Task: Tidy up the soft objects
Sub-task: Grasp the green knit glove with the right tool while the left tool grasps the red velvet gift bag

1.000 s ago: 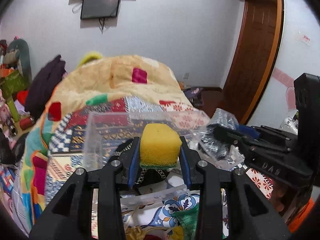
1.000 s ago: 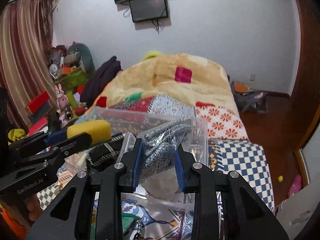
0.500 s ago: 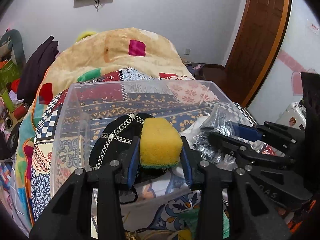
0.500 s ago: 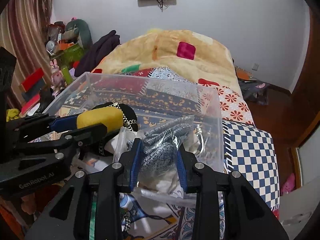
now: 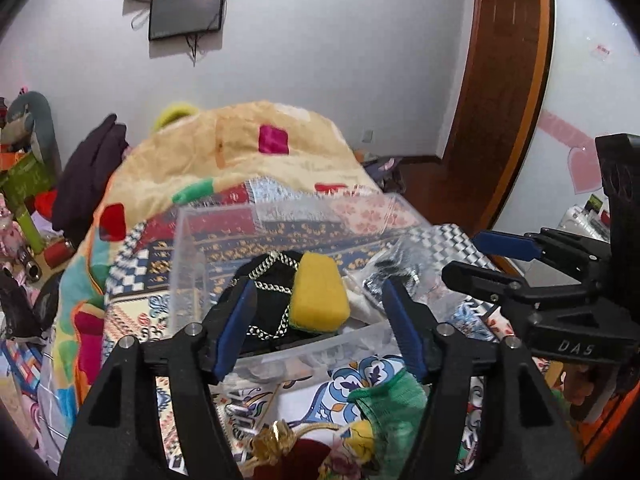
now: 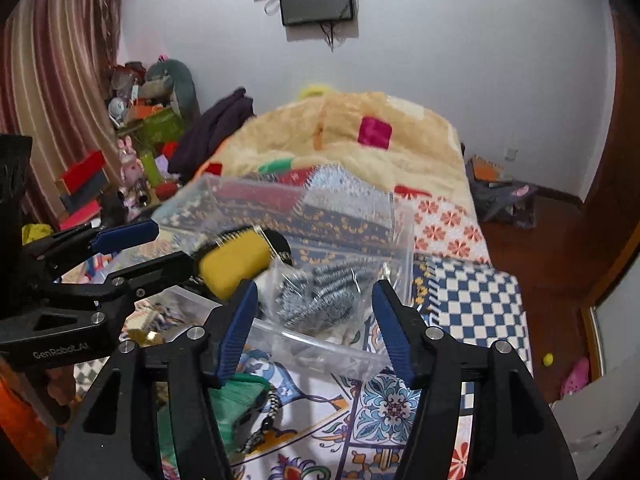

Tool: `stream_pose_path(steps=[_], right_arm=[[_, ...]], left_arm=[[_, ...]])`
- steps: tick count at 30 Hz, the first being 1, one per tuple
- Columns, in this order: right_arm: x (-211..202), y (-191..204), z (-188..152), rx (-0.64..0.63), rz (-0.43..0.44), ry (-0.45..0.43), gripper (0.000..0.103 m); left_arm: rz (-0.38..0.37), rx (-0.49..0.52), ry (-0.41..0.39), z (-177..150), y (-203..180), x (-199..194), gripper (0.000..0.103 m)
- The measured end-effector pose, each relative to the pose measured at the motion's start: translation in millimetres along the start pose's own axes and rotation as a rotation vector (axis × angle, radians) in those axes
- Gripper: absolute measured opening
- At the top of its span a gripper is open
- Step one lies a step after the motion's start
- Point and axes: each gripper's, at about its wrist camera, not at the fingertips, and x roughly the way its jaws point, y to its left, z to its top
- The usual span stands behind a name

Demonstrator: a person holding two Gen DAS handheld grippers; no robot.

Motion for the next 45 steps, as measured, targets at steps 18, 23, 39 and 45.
stream_pose_path(steps=[18,23,39,45], right_arm=[[-16.1,34.6,-38.8,0.005,0.117,0.019,0.064],[9.0,35.1,-56.9,0.056,0.172,0.113,0.064],[34.3,44.2,-78.4,0.049,0.197,0.202,0.030],[32.1,42.2,-76.5,0.044,0.200,0.184,0.011]], left_arm=[[0.036,-0.045,-0.012,-43.8,14.5,-56.2,0.084],[0.049,-0.086,0.063,-74.9,25.7,-38.7,0.084],[0.043,-0.111,0.169,-115.0,36.0,-10.0,0.039],[0.022,-0.125,0.164,-115.9,38.3,-10.4,0.016]])
